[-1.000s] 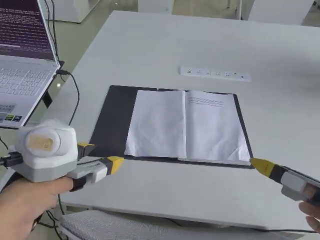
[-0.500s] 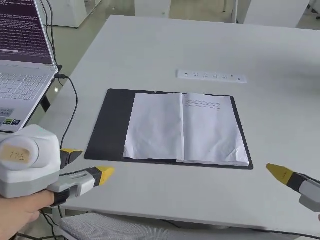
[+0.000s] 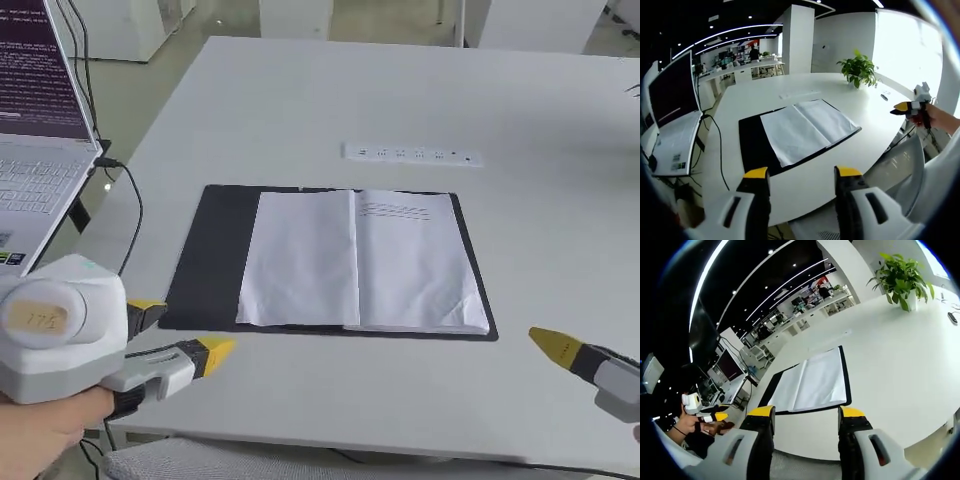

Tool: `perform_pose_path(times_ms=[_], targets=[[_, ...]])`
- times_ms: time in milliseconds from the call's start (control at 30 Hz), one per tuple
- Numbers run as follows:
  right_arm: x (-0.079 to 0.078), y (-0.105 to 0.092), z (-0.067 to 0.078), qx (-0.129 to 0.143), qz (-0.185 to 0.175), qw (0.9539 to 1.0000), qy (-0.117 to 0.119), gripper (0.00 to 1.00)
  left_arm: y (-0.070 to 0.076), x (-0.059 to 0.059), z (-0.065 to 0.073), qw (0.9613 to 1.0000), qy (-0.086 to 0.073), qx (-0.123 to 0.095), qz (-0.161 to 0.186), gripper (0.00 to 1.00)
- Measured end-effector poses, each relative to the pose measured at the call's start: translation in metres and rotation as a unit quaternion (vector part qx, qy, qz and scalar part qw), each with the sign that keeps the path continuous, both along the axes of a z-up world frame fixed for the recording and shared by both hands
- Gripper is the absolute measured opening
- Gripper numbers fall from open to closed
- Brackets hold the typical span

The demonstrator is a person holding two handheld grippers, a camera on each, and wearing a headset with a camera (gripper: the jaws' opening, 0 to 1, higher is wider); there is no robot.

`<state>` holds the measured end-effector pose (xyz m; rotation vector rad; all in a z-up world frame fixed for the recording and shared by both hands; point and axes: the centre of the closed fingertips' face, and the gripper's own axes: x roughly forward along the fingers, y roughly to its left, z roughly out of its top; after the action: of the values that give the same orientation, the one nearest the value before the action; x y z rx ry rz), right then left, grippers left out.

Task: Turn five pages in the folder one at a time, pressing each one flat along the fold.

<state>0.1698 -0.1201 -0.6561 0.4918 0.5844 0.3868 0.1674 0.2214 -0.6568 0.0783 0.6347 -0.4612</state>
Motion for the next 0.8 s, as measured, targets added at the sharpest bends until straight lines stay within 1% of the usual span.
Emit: perform_pose_path(times_ms=[67, 133, 233, 300, 333, 400, 433, 467, 533, 567, 600, 633, 667, 700, 733, 800], targets=[[0.001, 0.0, -0.001, 0.001, -0.001, 1.0, -0.002, 0.49, -0.009, 0.009, -0.002, 1.0, -0.003, 0.003, -0.007, 0.49], [0.001, 0.0, -0.004, 0.003, 0.0, 1.0, 0.001, 0.49, -0.019, 0.016, -0.005, 0.9998, -0.002, 0.004, -0.018, 0.49], [0.0, 0.001, -0.006, 0.003, 0.002, 1.0, 0.002, 0.48, -0.043, 0.027, -0.012, 0.9988, -0.001, 0.012, -0.048, 0.49], [0.0, 0.001, -0.008, 0.002, 0.003, 1.0, 0.004, 0.48, -0.054, 0.032, -0.017, 0.9981, 0.003, 0.017, -0.06, 0.5], [0.0, 0.0, -0.009, 0.003, 0.002, 1.0, 0.003, 0.48, -0.061, 0.037, -0.022, 0.9976, 0.005, 0.022, -0.066, 0.5], [0.001, -0.001, -0.01, 0.006, -0.001, 1.0, 0.004, 0.48, -0.075, 0.044, -0.026, 0.997, 0.005, 0.013, -0.076, 0.49], [0.001, -0.001, -0.01, 0.007, -0.002, 1.0, 0.004, 0.47, -0.084, 0.047, -0.03, 0.9965, 0.011, 0.009, -0.082, 0.5], [0.002, -0.001, -0.01, 0.008, -0.002, 1.0, 0.004, 0.47, -0.087, 0.049, -0.032, 0.9964, 0.012, 0.009, -0.084, 0.5], [0.004, -0.002, -0.012, 0.01, -0.004, 0.9999, 0.003, 0.46, -0.103, 0.056, -0.041, 0.995, 0.012, 0.015, -0.098, 0.5], [0.005, -0.001, -0.013, 0.011, -0.003, 0.9999, 0.002, 0.46, -0.109, 0.058, -0.043, 0.9947, 0.012, 0.015, -0.101, 0.5], [0.006, -0.001, -0.014, 0.011, -0.003, 0.9999, 0.003, 0.46, -0.116, 0.062, -0.048, 0.9941, 0.015, 0.015, -0.106, 0.5], [0.006, 0.0, -0.015, 0.01, -0.004, 0.9999, 0.004, 0.45, -0.119, 0.064, -0.05, 0.994, 0.015, 0.014, -0.107, 0.5], [0.006, 0.001, -0.015, 0.01, -0.002, 0.9999, 0.003, 0.45, -0.127, 0.068, -0.052, 0.9937, 0.012, 0.01, -0.111, 0.5], [0.006, 0.002, -0.016, 0.01, 0.0, 0.9999, 0.004, 0.46, -0.132, 0.072, -0.055, 0.9936, 0.012, 0.009, -0.112, 0.51], [0.006, 0.003, -0.017, 0.009, 0.001, 0.9999, 0.005, 0.45, -0.139, 0.076, -0.058, 0.9931, 0.013, 0.01, -0.116, 0.51], [0.007, 0.005, -0.018, 0.01, 0.003, 0.9999, 0.005, 0.45, -0.149, 0.081, -0.061, 0.9928, 0.011, 0.009, -0.119, 0.51]])
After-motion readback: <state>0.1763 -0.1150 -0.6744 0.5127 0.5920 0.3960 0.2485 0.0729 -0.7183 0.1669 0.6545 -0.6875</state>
